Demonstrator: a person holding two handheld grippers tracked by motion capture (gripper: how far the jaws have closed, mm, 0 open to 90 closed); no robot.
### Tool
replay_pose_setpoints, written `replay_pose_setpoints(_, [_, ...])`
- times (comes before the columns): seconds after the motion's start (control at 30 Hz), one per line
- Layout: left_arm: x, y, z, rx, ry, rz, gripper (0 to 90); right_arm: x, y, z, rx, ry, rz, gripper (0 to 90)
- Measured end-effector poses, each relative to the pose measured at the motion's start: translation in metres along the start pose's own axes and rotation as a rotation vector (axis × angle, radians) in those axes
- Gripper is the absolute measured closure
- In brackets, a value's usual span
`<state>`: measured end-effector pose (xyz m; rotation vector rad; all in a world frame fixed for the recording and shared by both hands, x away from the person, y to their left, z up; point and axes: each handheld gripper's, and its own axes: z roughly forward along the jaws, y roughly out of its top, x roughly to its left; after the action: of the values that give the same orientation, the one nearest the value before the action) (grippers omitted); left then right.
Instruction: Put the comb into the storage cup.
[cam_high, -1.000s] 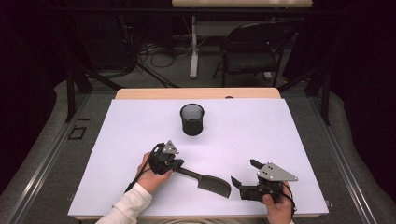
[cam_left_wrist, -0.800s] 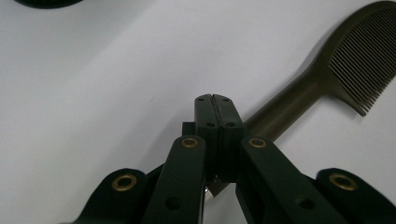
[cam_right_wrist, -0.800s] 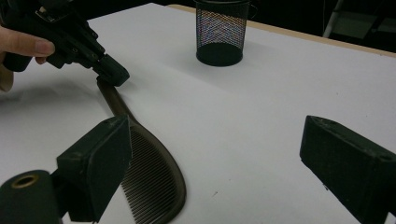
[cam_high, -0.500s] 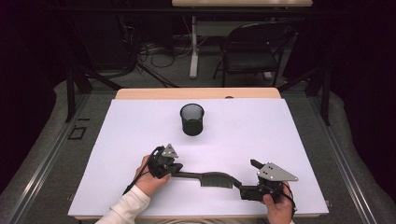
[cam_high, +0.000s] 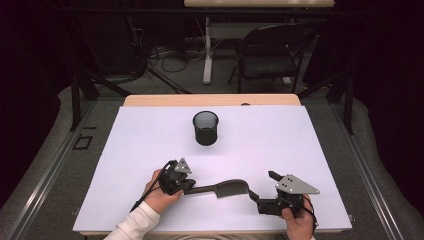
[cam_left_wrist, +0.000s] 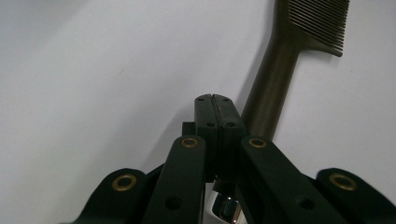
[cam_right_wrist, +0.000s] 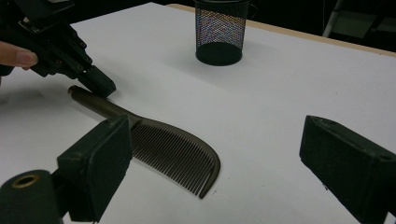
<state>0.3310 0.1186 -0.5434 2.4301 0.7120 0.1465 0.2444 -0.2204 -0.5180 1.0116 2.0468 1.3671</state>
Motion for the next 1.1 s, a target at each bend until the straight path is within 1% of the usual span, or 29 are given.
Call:
replay_pose_setpoints(0.13, [-0.0007, -0.0005, -0.0006, 0.011, -0.005, 0.011, 90.0, 0.0002, -0.0001, 0.0002, -0.006, 0.0, 0.001, 9.5])
replay_pose_setpoints(0.23, [-0.0021, -0.0013, -0.0004, 0.009, -0.004, 0.003, 90.0, 0.0002, 0.0, 0.0, -0.001, 0.0, -0.001, 9.4])
replay_pose_setpoints(0.37, [-0.0019, -0.0016, -0.0004, 0.01, 0.0, 0.002, 90.0, -0.0001, 0.0, 0.0001, 0.002, 0.0, 0.0, 9.5])
replay_pose_setpoints(0.5, [-0.0017, -0.0016, -0.0006, 0.011, -0.005, 0.002, 90.0, -0.0001, -0.0001, 0.0001, 0.003, -0.001, -0.001, 9.5])
replay_pose_setpoints(0.63, [-0.001, -0.0016, -0.0012, 0.006, -0.002, -0.001, 90.0, -0.0002, -0.0003, 0.0005, 0.002, -0.001, -0.002, 9.6])
replay_pose_setpoints(0.73, [0.0, -0.0016, -0.0024, 0.0, 0.008, -0.004, 89.7, -0.0003, -0.0004, 0.0007, 0.002, -0.002, -0.001, 9.6])
replay_pose_setpoints(0.77, [0.001, -0.0015, -0.0033, 0.0, 0.003, -0.003, 89.3, -0.0003, -0.0004, 0.0008, 0.002, -0.002, -0.001, 9.6])
replay_pose_setpoints(0.8, [0.0012, -0.0017, -0.0037, -0.008, 0.008, -0.007, 89.3, -0.0003, -0.0004, 0.0008, 0.002, -0.002, -0.001, 9.6])
replay_pose_setpoints(1.03, [0.0057, -0.002, -0.0094, -0.033, 0.01, -0.029, 84.0, -0.0004, -0.0004, 0.0008, 0.005, -0.002, -0.001, 9.7])
replay_pose_setpoints(1.1, [0.0067, -0.0023, -0.0102, -0.038, 0.011, -0.031, 80.2, -0.0003, -0.0004, 0.0008, 0.004, -0.001, -0.003, 9.7])
